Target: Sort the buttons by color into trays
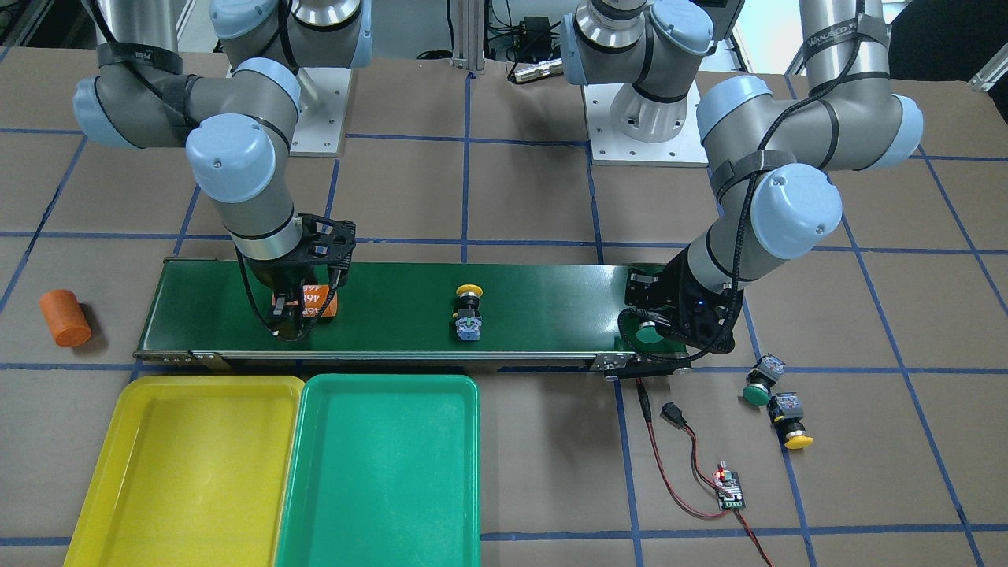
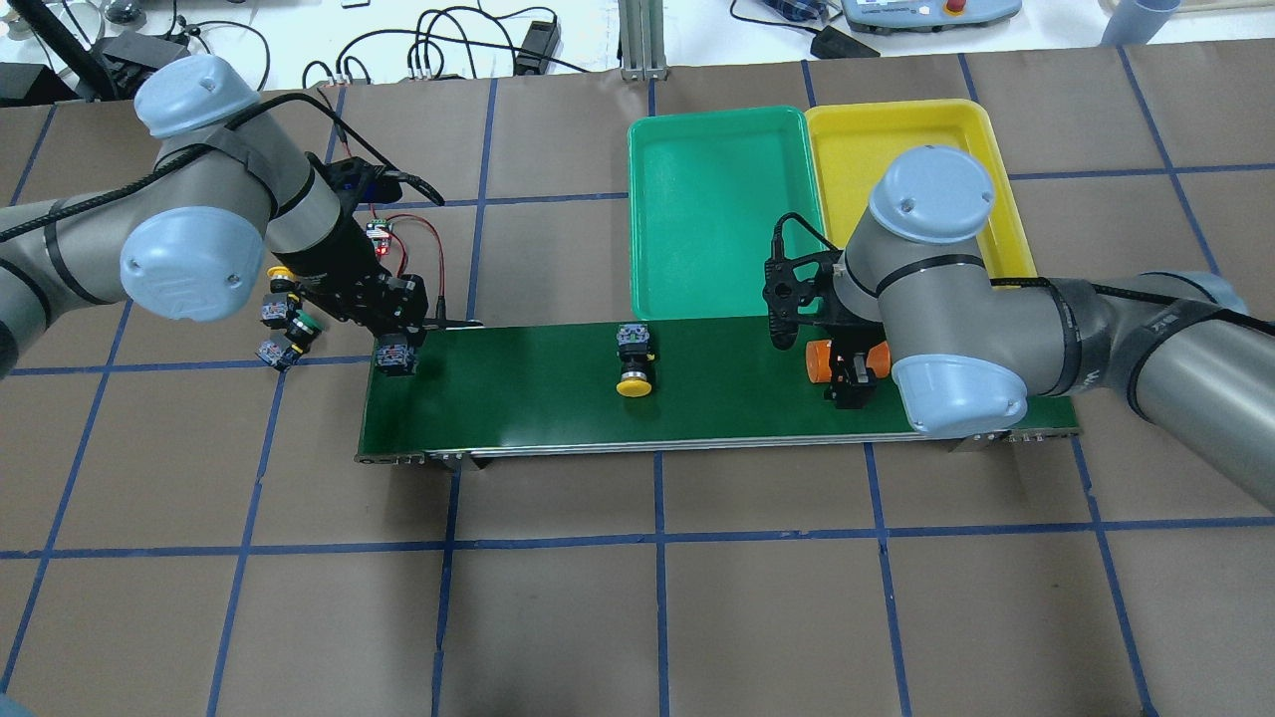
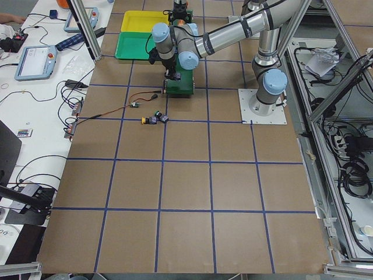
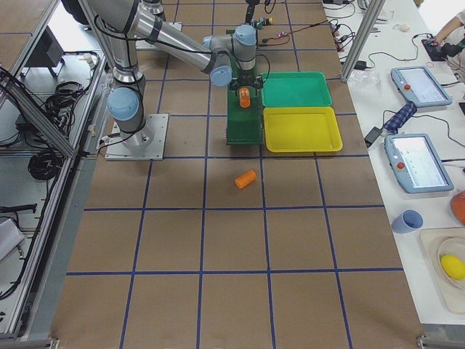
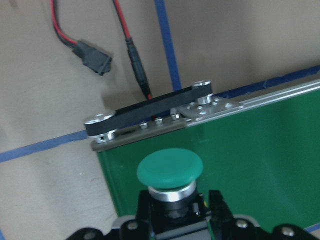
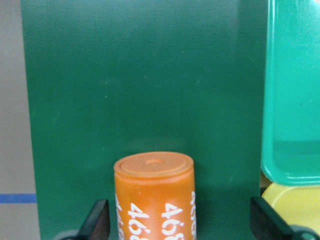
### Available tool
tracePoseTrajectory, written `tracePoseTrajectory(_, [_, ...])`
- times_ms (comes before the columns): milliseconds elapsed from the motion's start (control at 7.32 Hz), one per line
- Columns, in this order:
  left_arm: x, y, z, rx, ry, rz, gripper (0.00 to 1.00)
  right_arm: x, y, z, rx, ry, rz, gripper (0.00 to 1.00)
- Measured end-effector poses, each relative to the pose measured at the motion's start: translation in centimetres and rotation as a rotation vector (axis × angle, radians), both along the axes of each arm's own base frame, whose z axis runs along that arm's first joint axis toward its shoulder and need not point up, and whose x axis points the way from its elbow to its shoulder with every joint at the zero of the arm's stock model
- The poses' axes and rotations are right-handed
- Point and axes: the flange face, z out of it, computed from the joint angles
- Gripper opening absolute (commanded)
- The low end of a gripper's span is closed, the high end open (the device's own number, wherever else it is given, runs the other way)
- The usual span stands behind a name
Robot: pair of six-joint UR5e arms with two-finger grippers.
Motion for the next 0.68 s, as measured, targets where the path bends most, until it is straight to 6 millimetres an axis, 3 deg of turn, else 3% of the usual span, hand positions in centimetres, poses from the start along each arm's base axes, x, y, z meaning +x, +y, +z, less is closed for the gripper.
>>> tracePoseTrajectory(137, [0.4,0.1,-0.8,-0.015,-0.015,-0.02,0.0,-1.4,0.1,-0.4,0.011,0.006,0.005,1.0])
tracePoseTrajectory(273, [0.7,0.6,-1.5,-0.014,-0.028,-0.034,0.73,-2.6,0.1,-0.7,0.019,0.009,0.012,1.0])
tracePoseTrajectory(410, [0.8,1.1,-2.0,-0.008,-0.038,-0.035,1.0,-3.2,0.2,-0.9,0.023,0.008,0.018,1.0])
tracePoseTrajectory(683, [1.0,1.8,-2.2,0.01,-0.046,-0.029,1.0,-3.1,0.4,-1.0,0.026,-0.008,0.02,1.0])
